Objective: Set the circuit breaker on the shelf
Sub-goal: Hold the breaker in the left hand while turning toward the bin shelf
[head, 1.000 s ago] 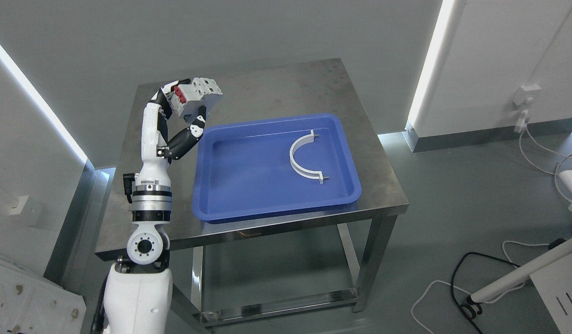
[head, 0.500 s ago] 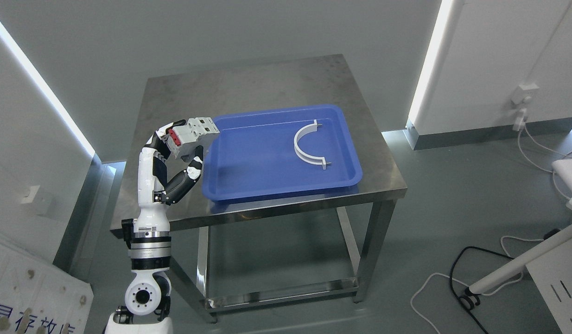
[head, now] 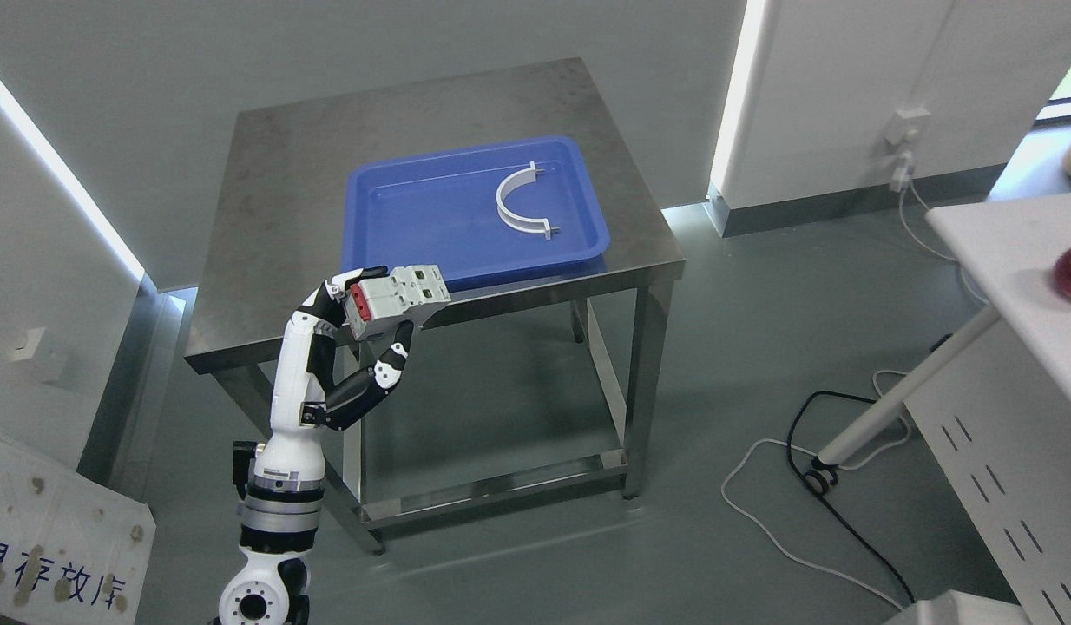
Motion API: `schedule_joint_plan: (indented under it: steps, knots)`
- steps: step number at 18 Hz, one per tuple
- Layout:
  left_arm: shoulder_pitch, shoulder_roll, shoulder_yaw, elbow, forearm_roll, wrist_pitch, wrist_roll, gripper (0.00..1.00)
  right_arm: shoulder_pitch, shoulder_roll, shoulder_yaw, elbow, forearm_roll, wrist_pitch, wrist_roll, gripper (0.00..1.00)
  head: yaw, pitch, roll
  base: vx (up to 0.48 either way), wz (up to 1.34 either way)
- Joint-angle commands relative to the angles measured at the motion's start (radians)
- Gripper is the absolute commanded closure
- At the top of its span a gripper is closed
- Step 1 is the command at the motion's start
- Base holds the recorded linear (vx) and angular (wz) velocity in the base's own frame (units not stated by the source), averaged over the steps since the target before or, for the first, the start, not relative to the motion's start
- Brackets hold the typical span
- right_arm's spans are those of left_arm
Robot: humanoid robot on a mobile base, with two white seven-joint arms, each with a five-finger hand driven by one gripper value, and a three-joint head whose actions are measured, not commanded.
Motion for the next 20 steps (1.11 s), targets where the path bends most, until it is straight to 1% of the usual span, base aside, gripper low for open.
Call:
schedule_joint_plan:
  steps: [1,10,20]
  knots:
    - [0.039,0.014,0.018,-0.052,0.002,-0.008,-0.011,0.83,0.015,-0.017,0.000,0.000,-0.001,-0.031,-0.001,0.00,0.0000,0.000,0.000,-0.255,-0.35]
    - [0.045,0.014,0.023,-0.052,0.002,-0.010,-0.011,0.83,0.015,-0.017,0.000,-0.001,-0.001,-0.031,-0.001,0.00,0.0000,0.000,0.000,-0.258,-0.11]
    - [0.048,0.014,0.026,-0.050,0.003,-0.010,-0.010,0.82,0.015,-0.017,0.000,0.000,0.001,-0.031,-0.001,0.00,0.0000,0.000,0.000,-0.338,0.17]
